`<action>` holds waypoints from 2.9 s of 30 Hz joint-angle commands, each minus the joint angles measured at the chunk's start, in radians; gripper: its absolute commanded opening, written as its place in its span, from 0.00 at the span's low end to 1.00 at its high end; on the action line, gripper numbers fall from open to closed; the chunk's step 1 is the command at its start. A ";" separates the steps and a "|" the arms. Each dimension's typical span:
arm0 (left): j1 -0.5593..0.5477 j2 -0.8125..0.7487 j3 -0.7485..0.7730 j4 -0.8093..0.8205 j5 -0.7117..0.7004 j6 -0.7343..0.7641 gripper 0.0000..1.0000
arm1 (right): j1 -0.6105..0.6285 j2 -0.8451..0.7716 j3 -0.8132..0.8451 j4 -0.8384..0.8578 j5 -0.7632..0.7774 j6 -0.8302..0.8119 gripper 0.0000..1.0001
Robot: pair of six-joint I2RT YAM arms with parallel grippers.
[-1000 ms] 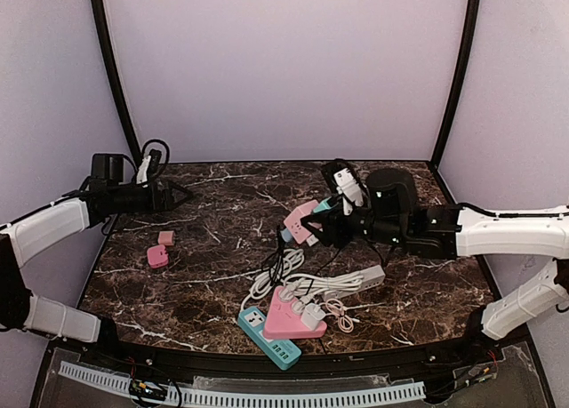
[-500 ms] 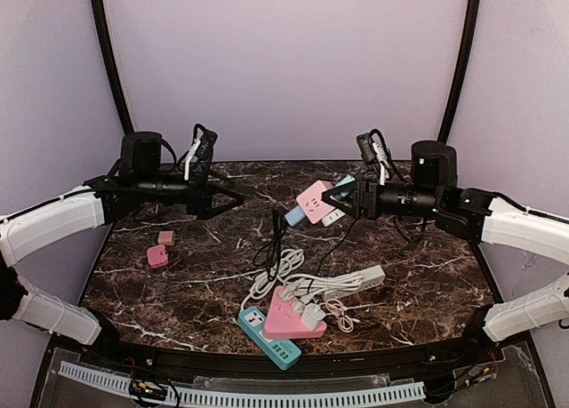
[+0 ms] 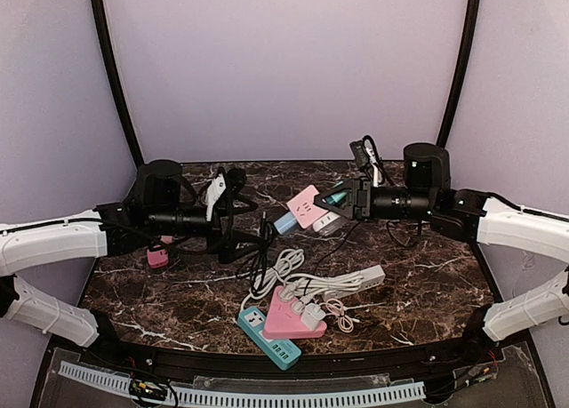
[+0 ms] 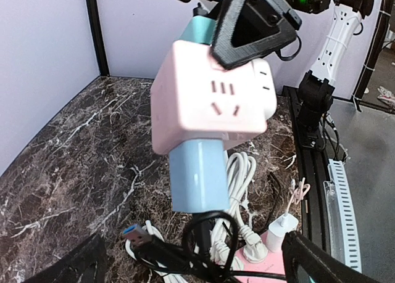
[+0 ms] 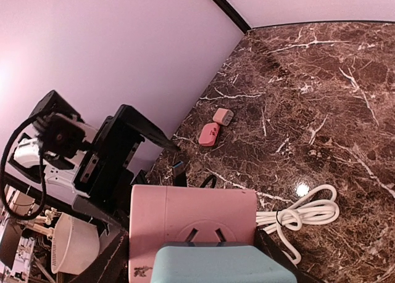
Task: Pull the plug off the socket
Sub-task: Remove the plug from the socket.
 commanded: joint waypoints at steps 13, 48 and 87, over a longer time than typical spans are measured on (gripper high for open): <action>-0.111 -0.014 -0.023 -0.005 -0.314 0.131 0.80 | 0.119 0.082 0.122 0.029 0.224 0.138 0.00; -0.121 0.091 0.031 -0.048 -0.368 0.091 0.50 | 0.146 0.179 0.145 0.124 0.221 0.177 0.00; -0.122 0.087 0.046 -0.093 -0.288 0.127 0.01 | 0.146 0.172 0.115 0.119 0.215 0.133 0.00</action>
